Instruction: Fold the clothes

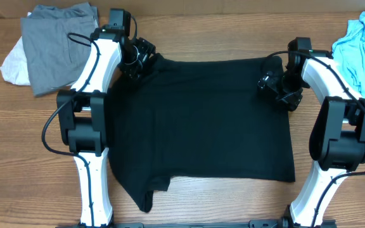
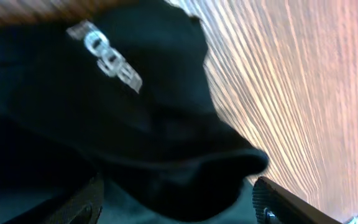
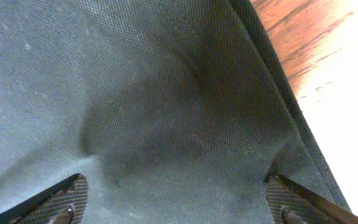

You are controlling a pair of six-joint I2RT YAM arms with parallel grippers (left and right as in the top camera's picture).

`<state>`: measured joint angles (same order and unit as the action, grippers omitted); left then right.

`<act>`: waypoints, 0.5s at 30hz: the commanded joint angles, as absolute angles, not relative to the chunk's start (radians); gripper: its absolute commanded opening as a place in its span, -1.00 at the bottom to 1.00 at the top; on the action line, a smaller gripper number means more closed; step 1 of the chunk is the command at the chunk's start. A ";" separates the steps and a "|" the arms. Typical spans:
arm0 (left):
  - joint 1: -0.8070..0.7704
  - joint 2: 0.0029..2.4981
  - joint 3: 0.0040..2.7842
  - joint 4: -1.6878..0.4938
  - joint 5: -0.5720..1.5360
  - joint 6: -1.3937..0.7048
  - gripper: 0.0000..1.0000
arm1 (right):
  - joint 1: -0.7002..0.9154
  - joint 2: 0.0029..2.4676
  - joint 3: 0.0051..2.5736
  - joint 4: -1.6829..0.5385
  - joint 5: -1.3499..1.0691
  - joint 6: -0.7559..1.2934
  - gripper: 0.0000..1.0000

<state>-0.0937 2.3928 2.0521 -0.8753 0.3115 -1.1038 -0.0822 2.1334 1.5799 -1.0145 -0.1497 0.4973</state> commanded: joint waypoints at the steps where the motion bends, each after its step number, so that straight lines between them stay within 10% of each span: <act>1: -0.064 2.415 2.062 -0.868 0.262 -1.138 0.57 | -0.078 2.108 1.573 -1.011 -0.152 0.489 0.92; 15: -0.056 2.417 2.062 -0.807 0.232 -1.145 0.50 | -0.078 2.108 1.573 -1.016 -0.152 0.489 0.91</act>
